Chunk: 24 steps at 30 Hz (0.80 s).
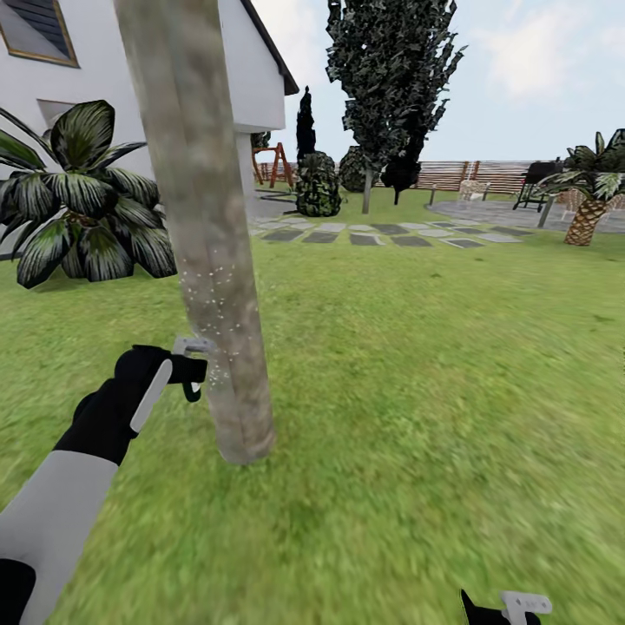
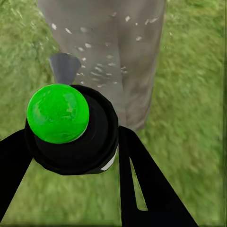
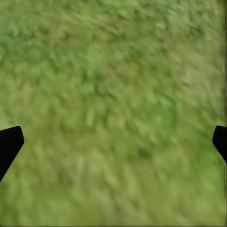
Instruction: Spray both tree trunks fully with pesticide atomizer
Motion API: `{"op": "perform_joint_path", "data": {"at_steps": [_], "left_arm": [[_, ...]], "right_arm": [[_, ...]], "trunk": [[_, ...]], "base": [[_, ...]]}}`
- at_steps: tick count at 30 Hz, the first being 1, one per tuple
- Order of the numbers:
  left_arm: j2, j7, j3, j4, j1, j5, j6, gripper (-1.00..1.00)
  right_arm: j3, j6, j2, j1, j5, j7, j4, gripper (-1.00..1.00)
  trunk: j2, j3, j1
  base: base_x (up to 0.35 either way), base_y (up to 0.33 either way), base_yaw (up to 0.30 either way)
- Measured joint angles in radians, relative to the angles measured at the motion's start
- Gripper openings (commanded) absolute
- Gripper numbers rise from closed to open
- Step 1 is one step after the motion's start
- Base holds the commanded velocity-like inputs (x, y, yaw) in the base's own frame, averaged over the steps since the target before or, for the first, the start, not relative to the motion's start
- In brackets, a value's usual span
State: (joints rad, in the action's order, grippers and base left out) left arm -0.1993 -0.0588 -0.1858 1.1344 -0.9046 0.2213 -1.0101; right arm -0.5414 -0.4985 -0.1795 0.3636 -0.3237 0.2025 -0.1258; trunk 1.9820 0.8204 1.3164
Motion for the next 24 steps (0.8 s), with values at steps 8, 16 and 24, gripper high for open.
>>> {"op": "perform_joint_path", "data": {"at_steps": [8,16,24], "left_arm": [[0.0,-0.004,0.002,-0.014,0.041,0.004,0.002,-1.0],[-0.001,-0.004,0.003,-0.015,0.041,0.001,0.002,-1.0],[-0.002,-0.009,0.006,-0.019,0.085,0.0,0.012,-1.0]], "right_arm": [[0.0,0.0,0.0,0.0,0.0,0.0,0.0,1.0],[0.0,0.0,0.0,0.0,0.0,0.0,0.0,1.0],[0.0,0.0,0.0,0.0,0.002,0.0,0.0,1.0]], "trunk": [[0.0,0.0,0.0],[0.0,0.0,0.0],[0.0,0.0,0.0]], "base": [[0.0,-0.27,0.0],[0.0,-0.27,0.0],[0.0,-0.269,0.078]]}}
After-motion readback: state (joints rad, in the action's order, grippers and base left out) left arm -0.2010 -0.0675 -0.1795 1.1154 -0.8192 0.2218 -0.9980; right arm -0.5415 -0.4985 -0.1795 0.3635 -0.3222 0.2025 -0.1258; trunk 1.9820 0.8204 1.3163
